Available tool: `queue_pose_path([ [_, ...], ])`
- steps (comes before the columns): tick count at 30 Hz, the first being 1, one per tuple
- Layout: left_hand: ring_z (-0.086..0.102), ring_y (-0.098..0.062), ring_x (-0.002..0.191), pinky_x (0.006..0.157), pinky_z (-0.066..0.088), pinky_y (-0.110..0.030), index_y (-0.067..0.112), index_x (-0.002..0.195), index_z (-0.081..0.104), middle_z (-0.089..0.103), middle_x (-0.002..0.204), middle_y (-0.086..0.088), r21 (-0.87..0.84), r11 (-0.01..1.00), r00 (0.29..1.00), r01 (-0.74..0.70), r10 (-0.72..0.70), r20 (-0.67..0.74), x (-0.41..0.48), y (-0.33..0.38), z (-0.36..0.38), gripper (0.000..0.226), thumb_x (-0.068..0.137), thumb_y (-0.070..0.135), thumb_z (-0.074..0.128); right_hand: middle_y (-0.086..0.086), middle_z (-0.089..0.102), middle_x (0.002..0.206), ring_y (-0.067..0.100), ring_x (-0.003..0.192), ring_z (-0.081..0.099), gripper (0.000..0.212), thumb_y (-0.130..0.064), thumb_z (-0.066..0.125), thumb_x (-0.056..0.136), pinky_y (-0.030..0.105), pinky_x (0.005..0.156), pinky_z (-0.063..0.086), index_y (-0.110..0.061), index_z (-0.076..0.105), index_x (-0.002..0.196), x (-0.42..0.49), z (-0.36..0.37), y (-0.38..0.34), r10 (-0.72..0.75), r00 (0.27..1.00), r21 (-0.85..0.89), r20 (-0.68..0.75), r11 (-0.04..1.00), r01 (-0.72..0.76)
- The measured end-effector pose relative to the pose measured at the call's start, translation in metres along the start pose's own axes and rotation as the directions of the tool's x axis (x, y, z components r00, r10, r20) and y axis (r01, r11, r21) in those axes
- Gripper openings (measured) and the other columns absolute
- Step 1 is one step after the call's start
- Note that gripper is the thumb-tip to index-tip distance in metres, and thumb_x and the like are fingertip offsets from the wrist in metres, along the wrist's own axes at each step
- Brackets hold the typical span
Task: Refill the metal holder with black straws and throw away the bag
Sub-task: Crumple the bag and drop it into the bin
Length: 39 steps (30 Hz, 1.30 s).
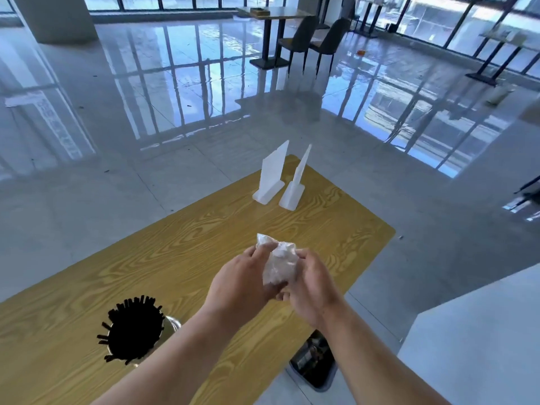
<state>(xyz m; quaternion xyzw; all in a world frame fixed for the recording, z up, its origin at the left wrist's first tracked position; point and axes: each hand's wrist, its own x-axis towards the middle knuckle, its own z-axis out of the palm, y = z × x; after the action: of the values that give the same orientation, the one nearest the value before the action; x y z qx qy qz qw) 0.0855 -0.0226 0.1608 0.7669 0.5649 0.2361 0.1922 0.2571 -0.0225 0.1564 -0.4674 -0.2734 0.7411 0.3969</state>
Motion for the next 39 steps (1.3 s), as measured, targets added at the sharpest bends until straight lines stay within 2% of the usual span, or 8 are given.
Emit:
queue_pose_path([
  [4, 0.068, 0.004, 0.083, 0.066, 0.049, -0.016, 0.045, 0.127, 0.063, 0.074, 0.104, 0.020, -0.341, 0.917, 0.978, 0.205, -0.179, 0.105, 0.015, 0.009, 0.015, 0.048, 0.083, 0.051, 0.080, 0.012, 0.076, 0.114, 0.022, 0.093, 0.070, 0.056, -0.042, 0.035, 0.105, 0.046, 0.087, 0.054, -0.009, 0.070, 0.135, -0.012, -0.023, -0.004, 0.048, 0.999, 0.019, 0.002, 0.999, -0.048],
  [7, 0.078, -0.012, 0.084, 0.071, 0.060, -0.025, 0.026, 0.126, 0.069, 0.082, 0.098, 0.004, -0.709, 0.571, 0.910, 0.414, -0.273, 0.312, 0.026, 0.021, 0.032, 0.038, 0.091, 0.019, 0.081, 0.017, 0.071, 0.135, 0.036, 0.107, 0.070, 0.042, -0.037, 0.054, 0.107, 0.057, 0.100, 0.055, -0.015, 0.063, 0.141, -0.016, -0.042, -0.006, 0.042, 0.999, 0.046, -0.014, 0.998, -0.042],
  [12, 0.080, -0.022, 0.092, 0.071, 0.061, -0.022, 0.016, 0.129, 0.067, 0.083, 0.105, -0.006, -0.746, 0.424, 0.858, 0.513, -0.220, 0.464, 0.040, 0.049, 0.069, 0.038, 0.093, 0.009, 0.078, 0.015, 0.078, 0.107, 0.031, 0.088, 0.077, 0.030, -0.026, 0.069, 0.103, 0.048, 0.082, 0.064, -0.010, 0.057, 0.126, -0.022, -0.089, -0.008, -0.042, 0.992, 0.126, -0.118, 0.990, 0.057],
  [14, 0.080, -0.024, 0.092, 0.072, 0.062, -0.025, 0.013, 0.130, 0.066, 0.081, 0.108, -0.011, -0.715, 0.443, 0.837, 0.542, -0.205, 0.507, 0.046, 0.058, 0.088, 0.040, 0.093, 0.014, 0.080, 0.014, 0.079, 0.105, 0.029, 0.086, 0.077, 0.023, -0.021, 0.068, 0.103, 0.044, 0.075, 0.063, -0.012, 0.057, 0.122, -0.025, -0.108, -0.008, -0.051, 0.983, 0.106, -0.177, 0.992, 0.071],
  [17, 0.074, -0.021, 0.103, 0.089, 0.061, -0.038, 0.027, 0.129, 0.068, 0.069, 0.128, -0.005, -0.542, 0.683, 0.845, 0.490, -0.218, 0.488, 0.055, 0.062, 0.119, 0.042, 0.090, 0.036, 0.082, 0.013, 0.079, 0.103, 0.025, 0.084, 0.075, 0.018, -0.016, 0.069, 0.102, 0.042, 0.074, 0.060, -0.014, 0.060, 0.116, -0.024, -0.134, -0.005, -0.080, 0.961, 0.010, -0.266, 0.996, 0.085],
  [23, 0.051, -0.007, 0.124, 0.095, 0.041, -0.027, 0.040, 0.138, 0.059, 0.053, 0.137, 0.017, -0.183, 0.964, 0.915, 0.192, -0.109, 0.388, 0.066, 0.069, 0.166, 0.056, 0.089, 0.065, 0.068, 0.001, 0.072, 0.083, 0.018, 0.073, 0.070, 0.024, -0.027, 0.078, 0.081, 0.035, 0.064, 0.058, -0.019, 0.066, 0.101, -0.017, -0.176, 0.007, -0.176, 0.891, -0.209, -0.418, 0.973, 0.094],
  [29, 0.033, -0.022, 0.151, 0.120, 0.035, -0.043, 0.042, 0.154, 0.039, 0.035, 0.165, 0.009, 0.041, 0.999, 0.889, 0.031, -0.047, 0.455, 0.073, 0.066, 0.203, 0.076, 0.088, 0.073, 0.061, -0.013, 0.066, 0.084, -0.004, 0.066, 0.063, 0.017, -0.030, 0.075, 0.086, 0.012, 0.053, 0.048, -0.035, 0.060, 0.091, -0.006, -0.223, 0.030, -0.376, 0.779, -0.585, -0.502, 0.811, 0.014],
  [39, -0.012, -0.022, 0.162, 0.129, 0.000, -0.061, 0.040, 0.166, 0.009, -0.008, 0.177, 0.004, 0.307, 0.952, 0.801, -0.009, -0.178, 0.572, 0.070, -0.001, 0.281, 0.101, 0.084, 0.092, 0.035, -0.014, 0.062, 0.086, -0.013, 0.074, 0.060, 0.029, -0.020, 0.078, 0.090, 0.006, 0.057, 0.045, -0.037, 0.054, 0.088, 0.011, -0.281, 0.082, -0.383, 0.726, -0.642, -0.571, 0.759, -0.104],
])
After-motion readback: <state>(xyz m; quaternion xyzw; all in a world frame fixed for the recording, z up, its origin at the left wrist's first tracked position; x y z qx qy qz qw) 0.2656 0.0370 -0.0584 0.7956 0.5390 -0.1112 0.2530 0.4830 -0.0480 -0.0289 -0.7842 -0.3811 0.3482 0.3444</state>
